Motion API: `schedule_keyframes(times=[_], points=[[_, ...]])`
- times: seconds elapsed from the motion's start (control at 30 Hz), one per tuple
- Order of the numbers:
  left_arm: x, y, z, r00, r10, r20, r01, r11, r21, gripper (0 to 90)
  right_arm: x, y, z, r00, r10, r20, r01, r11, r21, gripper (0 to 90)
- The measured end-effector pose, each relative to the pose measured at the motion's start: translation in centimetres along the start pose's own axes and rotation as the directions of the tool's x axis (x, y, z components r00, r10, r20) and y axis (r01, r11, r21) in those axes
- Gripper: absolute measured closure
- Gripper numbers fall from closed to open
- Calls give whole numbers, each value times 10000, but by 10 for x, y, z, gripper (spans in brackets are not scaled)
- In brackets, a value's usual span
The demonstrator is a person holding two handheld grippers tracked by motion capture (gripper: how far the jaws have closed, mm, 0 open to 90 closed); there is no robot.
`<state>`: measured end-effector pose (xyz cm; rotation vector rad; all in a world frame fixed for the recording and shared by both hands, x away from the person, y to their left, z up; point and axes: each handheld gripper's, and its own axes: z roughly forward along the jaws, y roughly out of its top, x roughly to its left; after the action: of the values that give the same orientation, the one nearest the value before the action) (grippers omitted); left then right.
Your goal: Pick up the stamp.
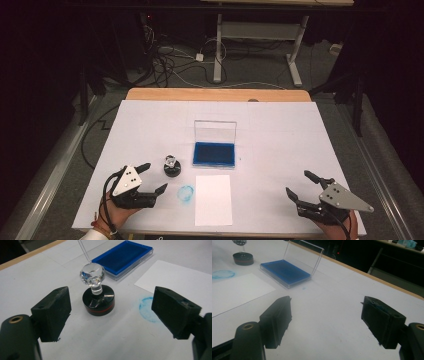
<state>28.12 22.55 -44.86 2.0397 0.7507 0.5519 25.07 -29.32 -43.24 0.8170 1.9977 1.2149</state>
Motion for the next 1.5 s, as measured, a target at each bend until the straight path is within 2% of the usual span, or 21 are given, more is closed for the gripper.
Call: schedule_keyframes(times=[0.23,0.4,0.5,0.67,0.77,0.83,0.9,0.97,1.03,1.13,1.17,1.2,1.23,1.27,1.33,1.43,1.5], points=[[-1,-4,-2,10000,29,76,-31,9996,275,150,-1,4,4,9999,-124,-46,123,9999,-105,242],[4,-4,-8,9993,-258,263,253,9995,190,150,0,7,6,9997,-213,-124,212,9997,-75,242],[10,2,-11,9976,-560,400,555,9984,139,155,2,6,7,9995,-250,-209,250,9997,-20,242],[25,20,-10,9949,-708,718,711,9975,-12,165,3,6,11,9990,-262,-366,266,9996,113,240],[29,28,-4,9956,-582,730,565,9981,254,171,3,6,14,9986,-267,-452,278,9994,229,240],[32,31,2,9952,-464,863,408,9971,647,171,4,5,14,9982,-293,-532,309,9991,305,240],[34,33,6,9965,-399,740,331,9952,916,172,4,5,15,9981,-316,-532,335,9988,344,240],[39,36,10,9947,-442,929,337,9932,1117,188,4,5,15,9980,-307,-561,328,9988,364,240],[43,42,12,9939,-523,973,383,9894,1398,193,4,4,15,9978,-344,-564,367,9985,406,240],[48,50,16,9900,-616,1267,404,9858,1630,193,4,4,16,9977,-362,-572,390,9981,485,240],[49,54,19,9889,-630,1346,382,9831,1790,195,4,4,16,9977,-344,-576,374,9980,513,240],[50,59,24,9893,-505,1371,206,9771,2119,195,5,4,16,9977,-316,-600,349,9979,550,240],[50,59,24,9893,-505,1371,206,9771,2119,195,5,4,16,9977,-316,-600,349,9979,550,240],[51,62,27,9864,-624,1520,278,9751,2201,195,5,3,17,9977,-297,-614,332,9978,578,240],[52,65,33,9875,-561,1471,203,9720,2340,195,6,3,18,9975,-294,-649,339,9971,680,240],[52,68,43,9868,-479,1547,41,9623,2720,195,6,2,19,9971,-311,-691,362,9966,737,240],[53,68,49,9875,-446,1514,-37,9525,3046,196,7,2,19,9964,-398,-748,457,9959,782,240]])
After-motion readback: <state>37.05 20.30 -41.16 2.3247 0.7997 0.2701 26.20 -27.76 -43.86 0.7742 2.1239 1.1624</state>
